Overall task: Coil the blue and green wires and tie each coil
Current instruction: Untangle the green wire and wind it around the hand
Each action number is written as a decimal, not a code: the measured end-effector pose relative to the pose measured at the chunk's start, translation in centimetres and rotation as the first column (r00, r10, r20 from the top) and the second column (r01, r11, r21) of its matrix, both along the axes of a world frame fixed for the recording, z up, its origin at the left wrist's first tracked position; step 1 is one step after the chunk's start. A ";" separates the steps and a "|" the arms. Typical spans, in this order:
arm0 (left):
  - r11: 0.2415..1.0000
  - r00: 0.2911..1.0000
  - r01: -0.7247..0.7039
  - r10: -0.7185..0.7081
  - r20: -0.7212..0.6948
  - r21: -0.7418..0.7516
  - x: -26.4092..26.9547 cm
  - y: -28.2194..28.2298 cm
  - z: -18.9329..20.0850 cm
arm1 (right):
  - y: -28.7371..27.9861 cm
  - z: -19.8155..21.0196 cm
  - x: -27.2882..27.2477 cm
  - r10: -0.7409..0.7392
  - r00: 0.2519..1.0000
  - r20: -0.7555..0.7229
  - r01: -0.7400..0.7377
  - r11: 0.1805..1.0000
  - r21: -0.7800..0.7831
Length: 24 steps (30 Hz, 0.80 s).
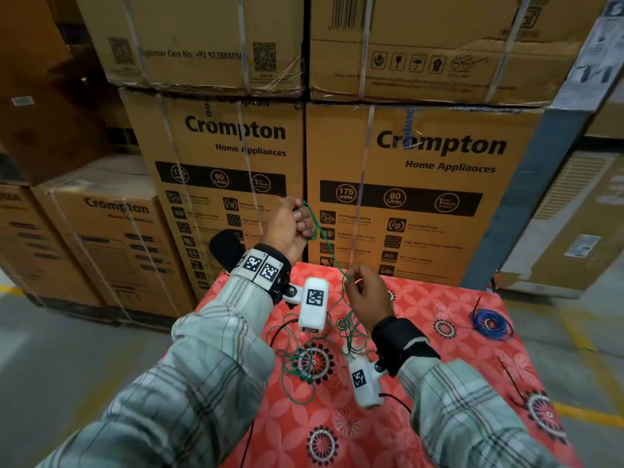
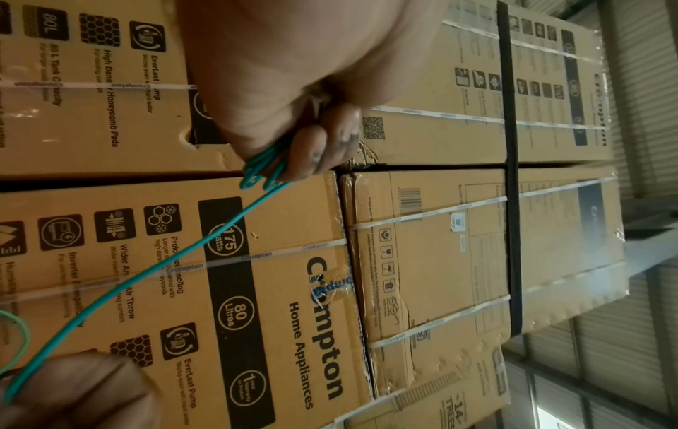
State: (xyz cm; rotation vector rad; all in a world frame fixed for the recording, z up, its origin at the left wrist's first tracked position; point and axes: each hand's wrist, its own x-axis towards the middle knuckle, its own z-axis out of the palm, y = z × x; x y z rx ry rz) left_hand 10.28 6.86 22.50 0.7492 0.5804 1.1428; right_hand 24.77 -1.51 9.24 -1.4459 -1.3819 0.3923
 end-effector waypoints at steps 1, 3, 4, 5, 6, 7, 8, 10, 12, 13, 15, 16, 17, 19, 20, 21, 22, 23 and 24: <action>1.000 1.000 0.010 -0.010 -0.023 0.011 0.0 -0.3 -0.1 | -0.2 -0.3 0.1 -0.018 0.998 0.058 0.017 1.000 0.009; 0.999 0.996 0.039 -0.037 -0.079 0.023 -0.1 -0.8 -0.7 | -1.0 -0.3 -0.2 -0.029 0.987 0.160 0.024 0.999 0.033; 0.998 0.992 0.053 -0.050 -0.114 0.024 -0.1 -1.0 -1.2 | -1.3 -0.2 -0.3 -0.024 0.977 0.211 0.015 0.999 0.045; 0.998 0.987 0.066 -0.062 -0.150 0.023 -0.1 -1.3 -1.8 | -1.8 -0.1 -0.4 -0.015 0.964 0.266 0.001 0.999 0.053; 0.997 0.980 0.075 -0.070 -0.184 0.021 -0.1 -1.5 -2.4 | -2.2 0.1 -0.5 -0.008 0.946 0.325 -0.010 0.998 0.055; 0.996 0.974 0.083 -0.077 -0.214 0.018 -0.1 -1.7 -2.9 | -2.5 0.3 -0.6 -0.004 0.927 0.374 -0.019 0.998 0.058; 0.996 0.967 0.091 -0.084 -0.240 0.017 -0.1 -2.0 -3.5 | -2.9 0.5 -0.8 0.001 0.912 0.411 -0.028 0.998 0.060; 0.994 0.954 0.106 -0.095 -0.284 0.024 -0.1 -2.6 -4.5 | -3.5 1.1 -1.1 0.012 0.886 0.464 -0.047 0.997 0.062; 0.991 0.941 0.132 -0.116 -0.317 0.030 -0.2 -3.0 -5.4 | -3.9 1.6 -1.6 0.019 0.861 0.509 -0.061 0.996 0.066; 0.989 0.935 0.148 -0.131 -0.330 0.025 -0.3 -3.2 -5.9 | -4.0 1.8 -2.0 0.022 0.850 0.526 -0.065 0.996 0.063; 0.985 0.923 0.175 -0.166 -0.347 -0.007 -0.5 -3.2 -6.8 | -4.1 2.0 -2.8 0.004 0.828 0.561 -0.047 0.997 0.062; 0.982 0.919 0.189 -0.186 -0.348 -0.024 -0.6 -3.2 -7.1 | -4.1 2.0 -3.1 -0.018 0.815 0.579 -0.026 0.997 0.068; 0.978 0.915 0.207 -0.207 -0.346 -0.038 -0.7 -3.2 -7.5 | -4.0 1.9 -3.4 -0.040 0.807 0.589 -0.005 0.997 0.075; 0.969 0.904 0.243 -0.244 -0.350 -0.049 -0.8 -3.1 -8.1 | -3.7 1.4 -3.9 -0.059 0.805 0.591 0.012 0.996 0.085; 0.966 0.897 0.253 -0.255 -0.361 -0.054 -0.8 -3.0 -8.5 | -3.6 1.3 -4.0 -0.051 0.809 0.586 0.003 0.997 0.083; 0.963 0.889 0.261 -0.264 -0.375 -0.061 -0.9 -2.9 -8.8 | -3.5 1.2 -4.2 -0.039 0.812 0.582 -0.007 0.997 0.076; 0.961 0.878 0.269 -0.272 -0.394 -0.064 -1.0 -2.7 -9.1 | -3.6 1.3 -4.4 -0.035 0.807 0.590 -0.005 0.998 0.067; 0.958 0.864 0.282 -0.280 -0.417 -0.059 -1.1 -2.7 -9.4 | -3.6 1.5 -4.7 -0.048 0.794 0.606 0.013 0.998 0.061; 0.953 0.848 0.299 -0.289 -0.445 -0.050 -1.3 -2.6 -9.6 | -3.7 1.8 -4.9 -0.069 0.777 0.626 0.042 0.997 0.058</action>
